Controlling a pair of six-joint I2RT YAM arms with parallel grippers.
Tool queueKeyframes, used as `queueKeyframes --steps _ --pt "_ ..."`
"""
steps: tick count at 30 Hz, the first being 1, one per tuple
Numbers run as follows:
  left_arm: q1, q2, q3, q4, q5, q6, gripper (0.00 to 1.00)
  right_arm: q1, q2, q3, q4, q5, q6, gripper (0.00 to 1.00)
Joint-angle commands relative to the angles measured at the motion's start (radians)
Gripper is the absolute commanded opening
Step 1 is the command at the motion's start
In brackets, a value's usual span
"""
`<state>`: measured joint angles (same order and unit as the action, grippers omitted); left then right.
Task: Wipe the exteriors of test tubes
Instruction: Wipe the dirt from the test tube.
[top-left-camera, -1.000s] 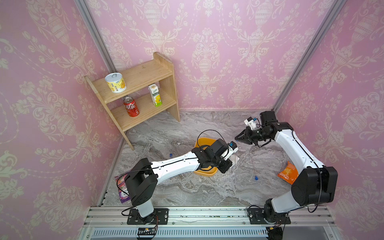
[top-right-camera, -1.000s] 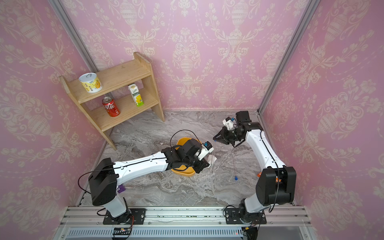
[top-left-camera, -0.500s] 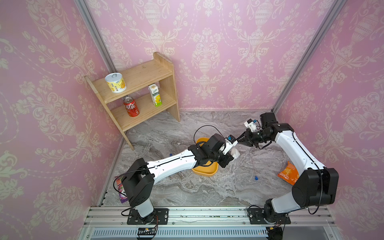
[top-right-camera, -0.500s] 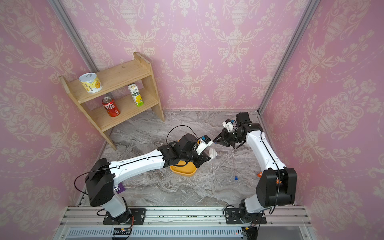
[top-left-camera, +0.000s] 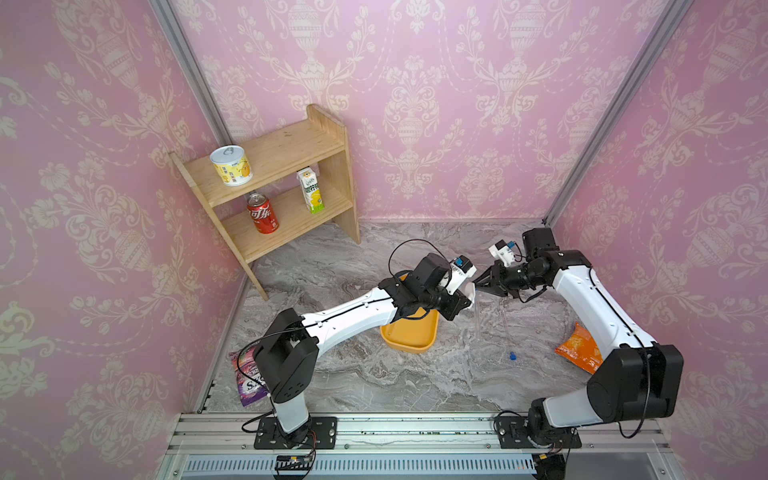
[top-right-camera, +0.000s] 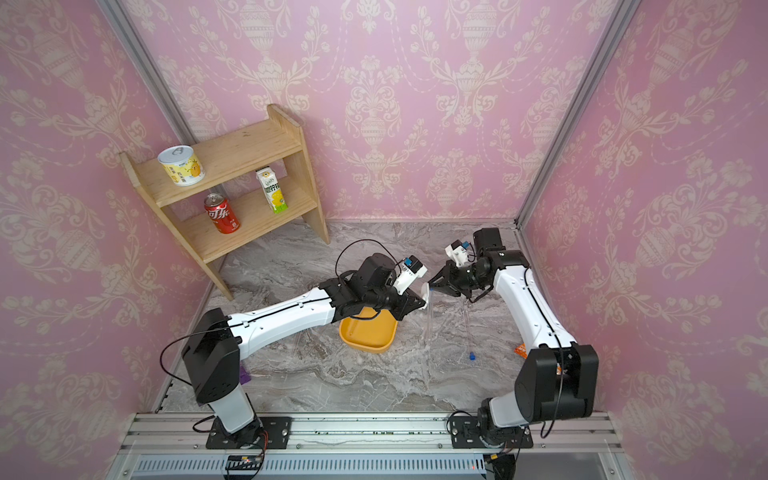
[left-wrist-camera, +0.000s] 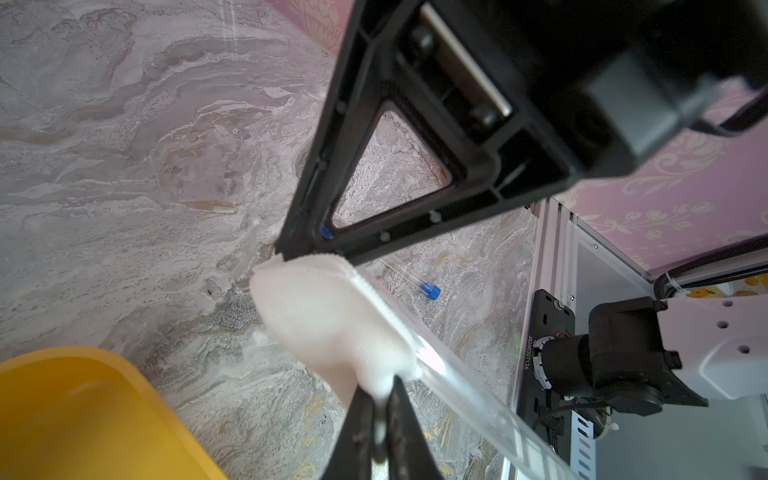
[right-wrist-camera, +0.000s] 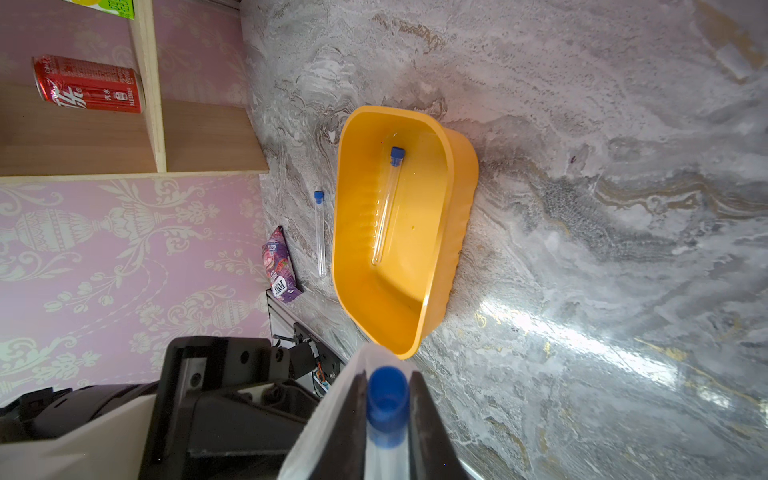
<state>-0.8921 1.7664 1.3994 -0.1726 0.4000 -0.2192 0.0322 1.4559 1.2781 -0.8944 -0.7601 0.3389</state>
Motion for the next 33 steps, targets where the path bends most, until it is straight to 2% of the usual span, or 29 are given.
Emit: queueKeyframes --steps 1,12,19,33 --pt "0.004 0.029 0.035 0.011 0.044 -0.006 0.10 0.002 -0.029 -0.013 -0.030 -0.016 -0.021 0.08" --pt "-0.002 -0.044 -0.066 0.065 0.086 -0.063 0.11 0.002 0.020 0.054 -0.041 0.002 -0.031 0.08" --pt "-0.013 -0.093 -0.155 0.165 0.135 -0.139 0.12 0.002 0.045 0.076 -0.028 0.010 -0.021 0.08" --pt "-0.072 -0.172 -0.287 0.251 0.120 -0.237 0.12 0.002 0.087 0.107 0.009 0.024 0.006 0.08"
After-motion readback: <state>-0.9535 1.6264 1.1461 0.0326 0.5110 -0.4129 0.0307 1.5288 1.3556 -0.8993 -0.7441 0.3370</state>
